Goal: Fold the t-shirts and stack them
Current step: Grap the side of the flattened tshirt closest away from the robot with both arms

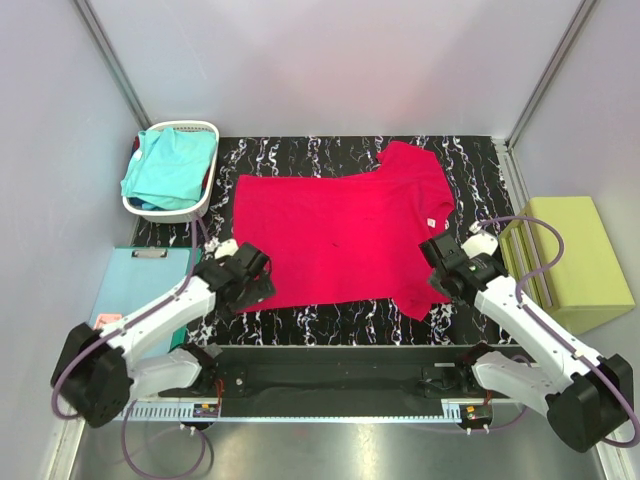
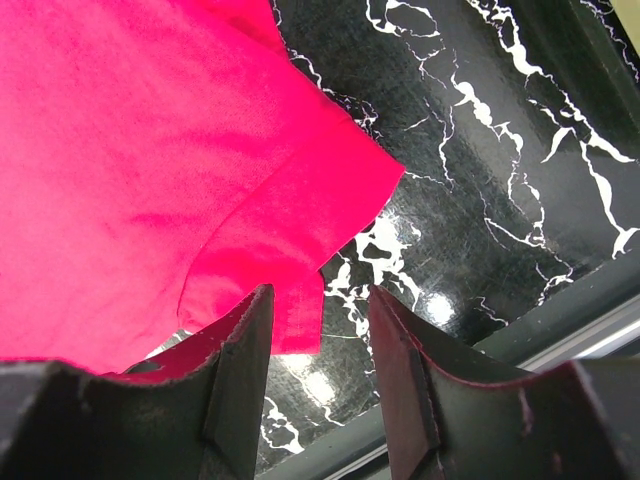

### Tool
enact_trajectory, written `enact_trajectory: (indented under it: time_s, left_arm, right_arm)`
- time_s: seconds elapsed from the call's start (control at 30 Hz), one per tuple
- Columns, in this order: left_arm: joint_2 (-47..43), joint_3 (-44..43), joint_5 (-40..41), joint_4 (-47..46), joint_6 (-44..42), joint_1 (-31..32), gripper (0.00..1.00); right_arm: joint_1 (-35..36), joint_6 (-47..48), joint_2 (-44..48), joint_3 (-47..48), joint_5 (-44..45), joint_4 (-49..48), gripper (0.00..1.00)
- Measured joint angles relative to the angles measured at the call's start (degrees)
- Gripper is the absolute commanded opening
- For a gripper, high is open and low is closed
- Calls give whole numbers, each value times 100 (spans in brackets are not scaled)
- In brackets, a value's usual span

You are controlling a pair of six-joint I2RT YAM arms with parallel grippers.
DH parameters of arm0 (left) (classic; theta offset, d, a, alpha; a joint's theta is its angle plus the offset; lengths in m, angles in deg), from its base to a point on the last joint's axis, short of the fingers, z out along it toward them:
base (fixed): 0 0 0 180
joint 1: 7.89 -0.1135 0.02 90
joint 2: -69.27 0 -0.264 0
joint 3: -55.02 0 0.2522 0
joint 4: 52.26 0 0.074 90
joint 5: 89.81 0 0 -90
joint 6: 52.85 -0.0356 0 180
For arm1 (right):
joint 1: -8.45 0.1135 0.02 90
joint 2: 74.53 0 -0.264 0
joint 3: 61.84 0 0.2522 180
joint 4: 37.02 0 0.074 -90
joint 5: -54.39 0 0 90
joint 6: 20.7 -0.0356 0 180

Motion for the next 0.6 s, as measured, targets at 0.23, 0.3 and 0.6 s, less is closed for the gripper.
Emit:
enact_trajectory:
  time_s: [0.23, 0.3, 0.6]
  left_arm:
    - [-977, 177, -9, -205, -83, -236, 89]
    - [-525, 177, -50, -197, -116, -400, 70]
    - [310, 188, -223, -168, -26, -636, 40]
  right_arm:
    - [0, 234, 9, 20, -2, -7, 50]
    - [0, 302, 9, 55, -4, -24, 51]
    - [2, 584, 22, 208, 0, -72, 51]
